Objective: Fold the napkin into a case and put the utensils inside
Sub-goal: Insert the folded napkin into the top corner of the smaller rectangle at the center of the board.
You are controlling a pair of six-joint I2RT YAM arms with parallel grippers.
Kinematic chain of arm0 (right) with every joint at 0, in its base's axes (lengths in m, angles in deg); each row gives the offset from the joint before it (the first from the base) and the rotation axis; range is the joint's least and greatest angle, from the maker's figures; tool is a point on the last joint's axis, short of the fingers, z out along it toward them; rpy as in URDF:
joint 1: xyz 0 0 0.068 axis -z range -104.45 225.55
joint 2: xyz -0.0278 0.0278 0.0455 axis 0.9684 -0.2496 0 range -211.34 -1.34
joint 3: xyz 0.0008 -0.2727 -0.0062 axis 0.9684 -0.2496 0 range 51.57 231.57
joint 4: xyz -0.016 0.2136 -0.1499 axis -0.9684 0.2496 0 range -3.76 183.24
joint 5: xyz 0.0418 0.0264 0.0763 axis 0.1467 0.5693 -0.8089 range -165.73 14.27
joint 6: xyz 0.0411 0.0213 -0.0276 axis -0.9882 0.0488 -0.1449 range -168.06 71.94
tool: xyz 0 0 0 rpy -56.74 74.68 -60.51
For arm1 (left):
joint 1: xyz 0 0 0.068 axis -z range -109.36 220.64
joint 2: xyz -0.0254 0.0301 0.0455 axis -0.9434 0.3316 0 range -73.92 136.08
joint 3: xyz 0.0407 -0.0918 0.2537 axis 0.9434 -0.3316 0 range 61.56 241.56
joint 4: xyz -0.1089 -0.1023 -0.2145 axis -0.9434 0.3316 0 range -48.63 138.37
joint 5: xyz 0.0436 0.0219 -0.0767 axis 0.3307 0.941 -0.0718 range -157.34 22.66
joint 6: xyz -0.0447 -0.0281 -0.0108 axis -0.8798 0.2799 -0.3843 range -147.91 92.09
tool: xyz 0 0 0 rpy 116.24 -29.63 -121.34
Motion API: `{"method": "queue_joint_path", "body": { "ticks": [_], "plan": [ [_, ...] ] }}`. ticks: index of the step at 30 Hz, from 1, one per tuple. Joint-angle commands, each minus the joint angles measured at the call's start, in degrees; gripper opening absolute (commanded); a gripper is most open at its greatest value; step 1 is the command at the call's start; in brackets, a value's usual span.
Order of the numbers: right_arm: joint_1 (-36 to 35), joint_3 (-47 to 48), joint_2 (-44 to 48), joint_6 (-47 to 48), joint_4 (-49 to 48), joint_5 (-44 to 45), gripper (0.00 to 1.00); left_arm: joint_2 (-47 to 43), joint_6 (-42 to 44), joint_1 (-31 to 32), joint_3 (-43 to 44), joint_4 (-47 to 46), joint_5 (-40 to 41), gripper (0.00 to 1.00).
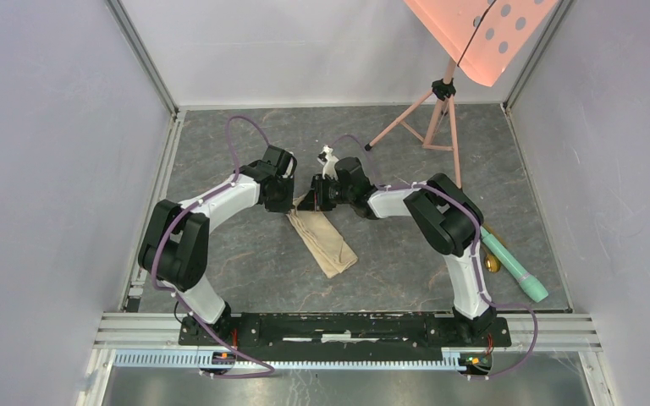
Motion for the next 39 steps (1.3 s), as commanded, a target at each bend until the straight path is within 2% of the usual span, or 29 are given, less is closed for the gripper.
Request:
{"method": "queue_joint_path", "body": {
  "ticks": [1, 8, 12, 16, 20, 25, 30, 32, 35, 39],
  "plan": [
    [-1.1, 3.0, -2.7, -1.6, -3.5, -0.9, 0.21, -1.4, 1.7, 0.1, 0.3, -1.9, -1.1, 0.02],
    [-4.1, 6.7, -7.0, -3.3, -3.0, 0.2, 0.21, -0.4, 1.9, 0.1, 1.7, -3.0, -3.6, 0.02],
    [-5.1, 11.3, -11.0, -1.2, 5.8, 3.6, 0.26, 2.2, 0.1, 0.0, 4.6, -1.9, -6.2, 0.02],
    [-3.5, 2.6, -5.1, -2.3, -0.1, 3.4, 0.33, 1.9, -0.5, -0.6, 3.5, -0.5, -4.0, 0.02],
    [-1.2, -0.6, -0.8, -2.1, -2.2, -0.9, 0.36, 1.2, -0.1, -1.7, 2.0, 0.3, -2.9, 0.02],
    [-0.5, -0.9, 1.7, -0.8, -2.1, -1.6, 0.38, 0.0, 0.0, -1.8, 1.2, -0.4, -2.9, 0.02],
    [-0.5, -0.4, 1.3, -1.8, -3.7, -1.8, 0.32, 0.1, 0.0, -1.8, 1.0, -0.8, -3.7, 0.02],
    [-0.6, 0.1, 0.5, -2.4, -4.3, -1.9, 0.26, -0.1, 0.0, -1.8, 0.7, -1.2, -4.0, 0.02],
    [-0.8, 1.5, -0.9, -3.2, -4.8, -2.3, 0.11, -0.1, 0.3, -1.8, 0.8, -1.2, -4.2, 0.02],
    [-1.1, 3.1, -2.5, -3.9, -5.0, -1.9, 0.07, -0.1, 0.5, -1.8, 0.9, -1.3, -4.4, 0.02]
  ]
}}
